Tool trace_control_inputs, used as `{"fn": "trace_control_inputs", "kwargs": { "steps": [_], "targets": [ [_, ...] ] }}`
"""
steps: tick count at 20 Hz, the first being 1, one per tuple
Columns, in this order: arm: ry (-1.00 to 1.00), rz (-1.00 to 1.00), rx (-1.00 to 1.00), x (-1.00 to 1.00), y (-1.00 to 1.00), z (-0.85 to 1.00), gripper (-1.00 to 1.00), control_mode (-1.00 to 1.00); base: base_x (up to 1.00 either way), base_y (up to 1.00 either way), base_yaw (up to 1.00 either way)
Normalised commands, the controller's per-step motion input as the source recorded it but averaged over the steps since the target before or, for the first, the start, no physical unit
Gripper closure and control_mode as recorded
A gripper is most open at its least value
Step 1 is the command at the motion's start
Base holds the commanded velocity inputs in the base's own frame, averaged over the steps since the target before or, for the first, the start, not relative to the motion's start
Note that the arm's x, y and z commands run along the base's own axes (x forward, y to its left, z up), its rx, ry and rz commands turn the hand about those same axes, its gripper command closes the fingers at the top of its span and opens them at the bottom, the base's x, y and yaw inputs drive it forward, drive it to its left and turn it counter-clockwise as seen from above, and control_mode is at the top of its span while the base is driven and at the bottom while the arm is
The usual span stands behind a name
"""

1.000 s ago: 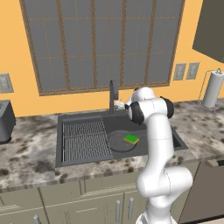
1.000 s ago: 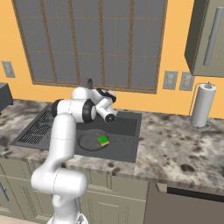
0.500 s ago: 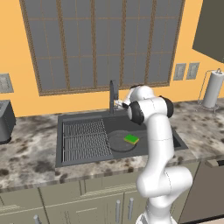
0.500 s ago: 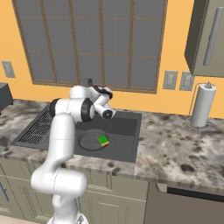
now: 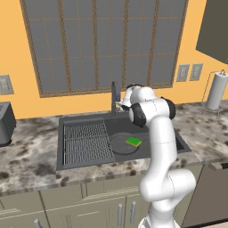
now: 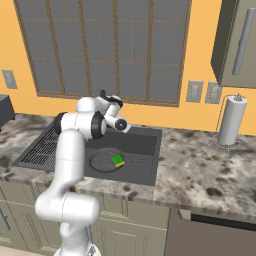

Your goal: Pick the pan and sponge and place them into the sink. Then turn on the water.

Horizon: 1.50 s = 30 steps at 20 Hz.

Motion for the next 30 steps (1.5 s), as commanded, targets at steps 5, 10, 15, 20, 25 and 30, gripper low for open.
{"fn": "trace_control_inputs", "kwargs": {
  "steps": [5, 10, 15, 20, 25, 30],
  "targets": [
    [0.11, 0.00, 0.05, -0.24, -0.60, -0.12, 1.00, -1.00, 0.00, 0.00, 0.00],
    [0.11, 0.00, 0.05, -0.26, -0.60, -0.15, 1.00, -1.00, 0.00, 0.00, 0.00],
    [0.11, 0.00, 0.05, -0.27, -0.60, -0.15, 1.00, -1.00, 0.00, 0.00, 0.00],
    [0.11, 0.00, 0.05, -0.26, -0.60, -0.15, 1.00, -1.00, 0.00, 0.00, 0.00],
    [0.11, 0.00, 0.05, -0.27, -0.60, -0.15, 1.00, -1.00, 0.00, 0.00, 0.00],
    [0.11, 0.00, 0.05, -0.26, -0.60, -0.15, 1.00, -1.00, 0.00, 0.00, 0.00]
  ]
}}
